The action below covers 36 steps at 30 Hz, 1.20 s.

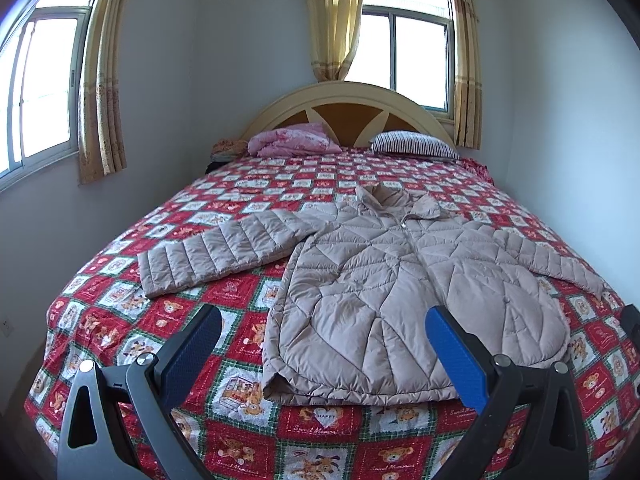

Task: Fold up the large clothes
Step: 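Reach the right tool to the jacket's side edge and close on it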

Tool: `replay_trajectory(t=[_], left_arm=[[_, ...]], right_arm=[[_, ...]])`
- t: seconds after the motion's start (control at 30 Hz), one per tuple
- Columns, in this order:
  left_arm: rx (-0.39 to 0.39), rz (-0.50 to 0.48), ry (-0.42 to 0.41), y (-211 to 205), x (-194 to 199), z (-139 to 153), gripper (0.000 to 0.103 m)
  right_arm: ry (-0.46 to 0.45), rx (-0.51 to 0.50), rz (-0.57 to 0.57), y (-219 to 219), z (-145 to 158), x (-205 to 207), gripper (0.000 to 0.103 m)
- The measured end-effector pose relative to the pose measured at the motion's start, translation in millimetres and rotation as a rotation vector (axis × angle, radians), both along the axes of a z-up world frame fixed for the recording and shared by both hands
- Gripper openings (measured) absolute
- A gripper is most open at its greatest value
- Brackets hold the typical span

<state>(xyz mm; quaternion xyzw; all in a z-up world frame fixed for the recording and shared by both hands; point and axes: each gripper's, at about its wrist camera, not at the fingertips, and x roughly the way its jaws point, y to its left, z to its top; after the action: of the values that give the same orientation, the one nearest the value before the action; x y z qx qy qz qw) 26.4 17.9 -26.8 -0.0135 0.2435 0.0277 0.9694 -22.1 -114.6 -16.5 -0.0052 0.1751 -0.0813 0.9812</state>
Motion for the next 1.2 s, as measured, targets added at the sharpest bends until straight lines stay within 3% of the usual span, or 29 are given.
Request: replay_trajectory(t=[0.2, 0.27, 0.43, 0.57, 0.8, 0.9, 1.2], left_arm=[[-0.028, -0.027, 0.050, 2, 31, -23, 0.102], [-0.024, -0.034, 0.064, 0, 43, -30, 0.102], [0.022, -0.046, 0.087, -9, 90, -49, 0.102], [0.036, -0.027, 0.111, -9, 133, -62, 0.102], [0.059, 0.024, 0.134, -7, 202, -81, 0.102], [0.040, 0.049, 0.161, -1, 227, -89, 0.102], [0.049, 0.078, 0.292, 1, 254, -137, 0.102]], right_arm=[[0.009, 0.117, 0.006, -24, -17, 15, 0.103], [-0.037, 0.192, -0.004, -42, -26, 18, 0.103], [0.068, 0.206, -0.092, -72, -48, 38, 0.103], [0.142, 0.303, -0.170, -130, -72, 57, 0.103], [0.181, 0.484, -0.345, -246, -87, 81, 0.103], [0.189, 0.510, -0.411, -287, -89, 93, 0.103], [0.247, 0.624, -0.602, -401, -117, 140, 0.095]])
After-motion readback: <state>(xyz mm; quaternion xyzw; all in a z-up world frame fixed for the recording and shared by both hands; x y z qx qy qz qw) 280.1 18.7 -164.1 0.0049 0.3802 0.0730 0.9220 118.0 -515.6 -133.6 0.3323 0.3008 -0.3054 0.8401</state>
